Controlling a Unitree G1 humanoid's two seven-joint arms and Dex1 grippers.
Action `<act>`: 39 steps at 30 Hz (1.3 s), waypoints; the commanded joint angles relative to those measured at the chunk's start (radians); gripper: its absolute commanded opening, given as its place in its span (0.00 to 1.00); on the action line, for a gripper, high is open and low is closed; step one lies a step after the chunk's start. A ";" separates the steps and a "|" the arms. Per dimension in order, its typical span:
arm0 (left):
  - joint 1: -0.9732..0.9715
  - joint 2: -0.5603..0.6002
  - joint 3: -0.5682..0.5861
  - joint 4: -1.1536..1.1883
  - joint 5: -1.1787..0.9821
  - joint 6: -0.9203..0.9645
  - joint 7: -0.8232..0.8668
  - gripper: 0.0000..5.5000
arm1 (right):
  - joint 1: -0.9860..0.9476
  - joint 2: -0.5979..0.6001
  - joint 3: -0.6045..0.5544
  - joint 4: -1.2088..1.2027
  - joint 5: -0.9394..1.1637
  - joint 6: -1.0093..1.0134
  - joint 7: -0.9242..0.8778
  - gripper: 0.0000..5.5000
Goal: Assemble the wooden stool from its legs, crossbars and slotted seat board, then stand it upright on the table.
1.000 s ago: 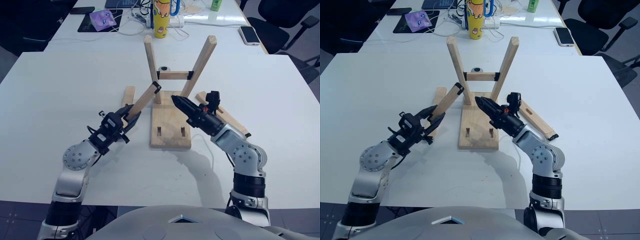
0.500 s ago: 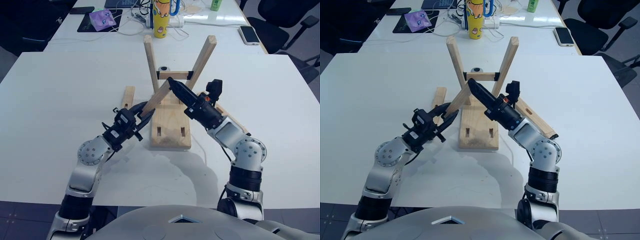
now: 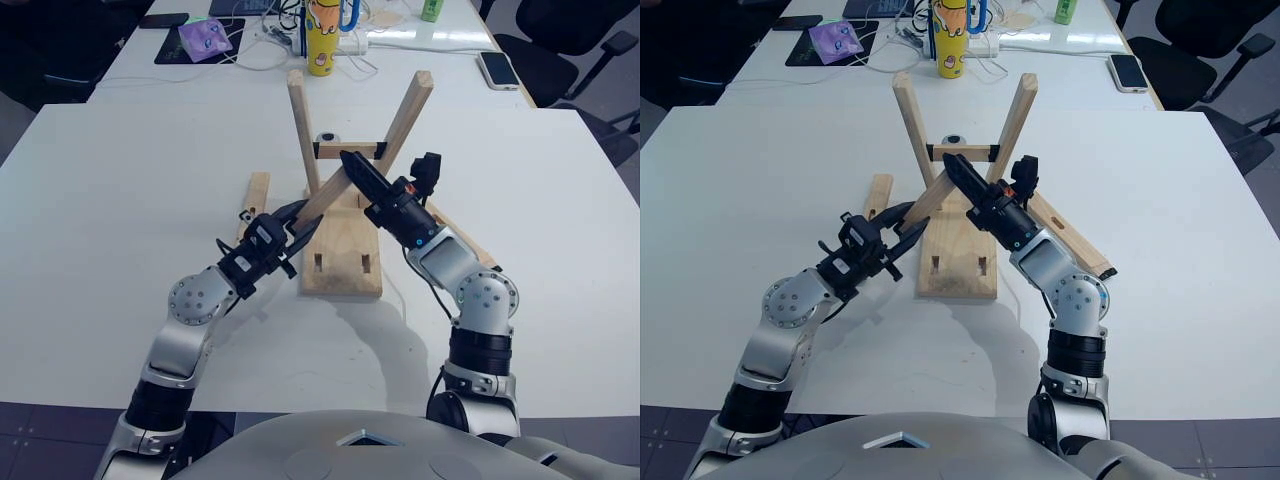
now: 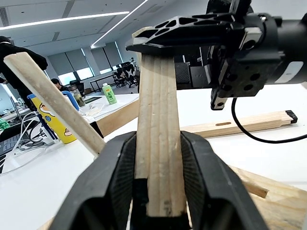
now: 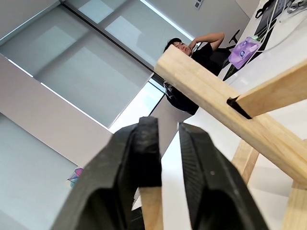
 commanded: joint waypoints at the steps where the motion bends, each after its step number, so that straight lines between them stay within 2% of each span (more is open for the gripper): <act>1: -0.003 -0.001 0.002 0.015 0.023 0.000 0.020 0.24 | -0.014 -0.004 -0.008 -0.013 0.024 0.005 -0.026 0.14; 3: -0.005 -0.003 0.001 0.019 0.027 0.001 0.026 0.24 | -0.013 -0.004 -0.007 -0.014 0.027 0.004 -0.032 0.09; 12: 0.004 -0.021 0.006 0.019 0.023 0.006 0.058 0.24 | -0.009 -0.022 0.015 -0.006 -0.009 -0.004 -0.030 0.08; 13: 0.006 -0.027 0.013 0.012 0.003 0.009 0.053 0.30 | -0.005 -0.032 0.022 -0.002 -0.034 -0.012 -0.023 0.08; 19: 0.012 -0.048 0.066 -0.024 -0.105 0.028 0.043 0.46 | 0.026 -0.100 0.012 0.013 -0.109 -0.038 0.019 0.08; 23: 0.022 -0.048 0.089 -0.022 -0.144 0.035 0.044 0.58 | 0.034 -0.206 -0.040 0.006 -0.117 -0.019 0.062 0.08; 27: 0.045 -0.049 0.110 -0.037 -0.164 0.034 0.054 0.70 | 0.047 -0.432 -0.119 0.004 -0.134 0.037 0.166 0.08; 31: 0.063 -0.059 0.100 -0.049 -0.159 0.039 0.065 0.77 | -0.018 -0.618 -0.138 0.121 -0.256 -0.019 0.279 0.08; 35: 0.060 -0.075 0.083 -0.041 -0.150 0.035 0.068 0.77 | -0.064 -0.663 -0.119 0.216 -0.374 -0.138 0.358 0.08; 39: 0.051 -0.083 0.067 -0.031 -0.134 0.033 0.073 0.77 | -0.063 -0.614 -0.113 0.307 -0.459 -0.282 0.398 0.08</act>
